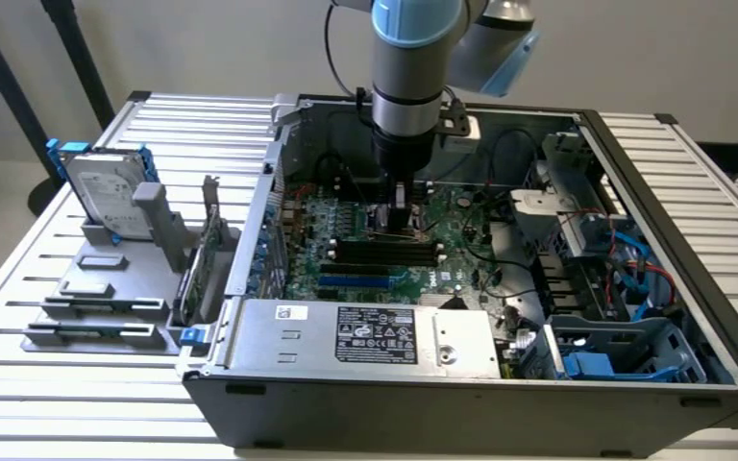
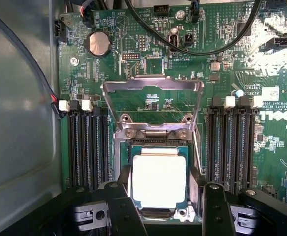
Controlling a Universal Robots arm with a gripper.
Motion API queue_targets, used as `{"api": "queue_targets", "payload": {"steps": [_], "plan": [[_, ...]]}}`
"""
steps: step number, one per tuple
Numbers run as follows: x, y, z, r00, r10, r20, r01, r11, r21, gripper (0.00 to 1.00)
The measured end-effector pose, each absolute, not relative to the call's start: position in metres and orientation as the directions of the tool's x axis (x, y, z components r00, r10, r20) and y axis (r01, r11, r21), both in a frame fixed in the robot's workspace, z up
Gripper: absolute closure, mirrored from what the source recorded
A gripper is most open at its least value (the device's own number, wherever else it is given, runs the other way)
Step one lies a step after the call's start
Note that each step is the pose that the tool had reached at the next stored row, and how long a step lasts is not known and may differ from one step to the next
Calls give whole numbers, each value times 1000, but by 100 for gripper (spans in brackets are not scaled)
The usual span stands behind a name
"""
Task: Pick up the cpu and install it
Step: 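Place the cpu into insertion slot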
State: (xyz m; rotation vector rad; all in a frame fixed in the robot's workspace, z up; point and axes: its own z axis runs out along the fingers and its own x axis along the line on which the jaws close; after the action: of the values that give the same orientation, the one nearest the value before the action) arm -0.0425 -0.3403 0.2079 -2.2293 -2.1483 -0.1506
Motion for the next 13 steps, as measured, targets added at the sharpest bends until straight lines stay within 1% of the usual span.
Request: {"api": "queue_targets", "payload": {"steps": [13], "plan": [[-43,-338,205,35,996,84,999,-38,38,45]]}}
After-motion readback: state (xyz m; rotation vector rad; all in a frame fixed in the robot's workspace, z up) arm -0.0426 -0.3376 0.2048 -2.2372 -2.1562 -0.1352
